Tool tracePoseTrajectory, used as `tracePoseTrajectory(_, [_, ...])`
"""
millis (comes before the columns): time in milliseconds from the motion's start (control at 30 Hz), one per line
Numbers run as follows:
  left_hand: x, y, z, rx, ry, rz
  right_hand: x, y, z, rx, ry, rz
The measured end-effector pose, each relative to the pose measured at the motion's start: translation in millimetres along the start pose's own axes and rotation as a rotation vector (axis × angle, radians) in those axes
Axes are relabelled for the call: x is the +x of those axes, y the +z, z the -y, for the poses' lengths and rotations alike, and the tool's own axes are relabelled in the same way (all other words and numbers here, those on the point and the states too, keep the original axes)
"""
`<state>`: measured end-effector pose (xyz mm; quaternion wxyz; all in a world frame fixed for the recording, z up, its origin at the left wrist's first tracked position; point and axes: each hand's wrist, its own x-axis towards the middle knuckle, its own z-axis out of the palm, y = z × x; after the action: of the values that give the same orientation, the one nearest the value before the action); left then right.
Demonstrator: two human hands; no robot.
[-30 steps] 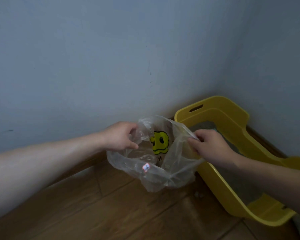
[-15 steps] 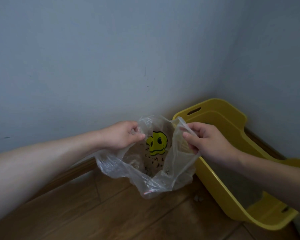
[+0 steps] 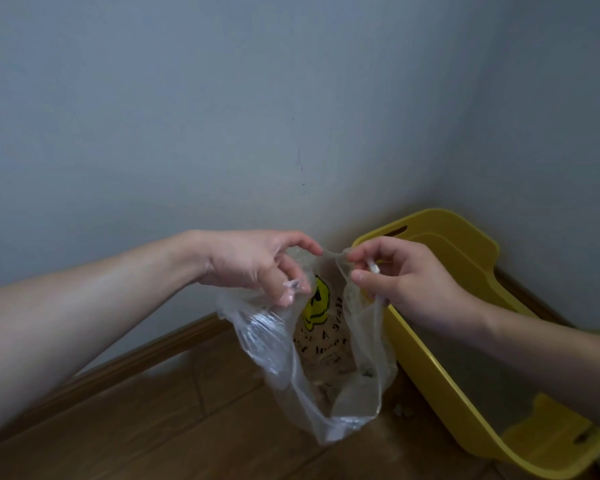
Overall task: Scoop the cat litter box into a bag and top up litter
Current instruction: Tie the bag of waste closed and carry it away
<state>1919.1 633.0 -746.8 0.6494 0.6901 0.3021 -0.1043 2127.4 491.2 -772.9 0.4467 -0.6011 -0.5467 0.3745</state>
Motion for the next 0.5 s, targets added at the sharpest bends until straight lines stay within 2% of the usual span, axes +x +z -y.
tracePoseTrajectory(167, [0.7, 6.2, -10.5, -0.126, 0.05, -0.008, -2.3, 6.4, 3.0, -0.064, -0.029, 0.075])
tracePoseTrajectory(267, [2.1, 15.6, -16.7, -0.063, 0.087, -0.035, -2.0, 16.5, 5.5, -0.091, -0.002, 0.091])
tracePoseTrajectory(400, [4.0, 24.5, -21.4, 0.073, 0.129, -0.166, 2.9, 27.2, 8.0, -0.251, -0.017, 0.042])
tracePoseTrajectory(500, [3.6, 25.5, -20.5, 0.068, 0.153, -0.215, 7.8, 27.1, 7.1, -0.292, -0.01, 0.042])
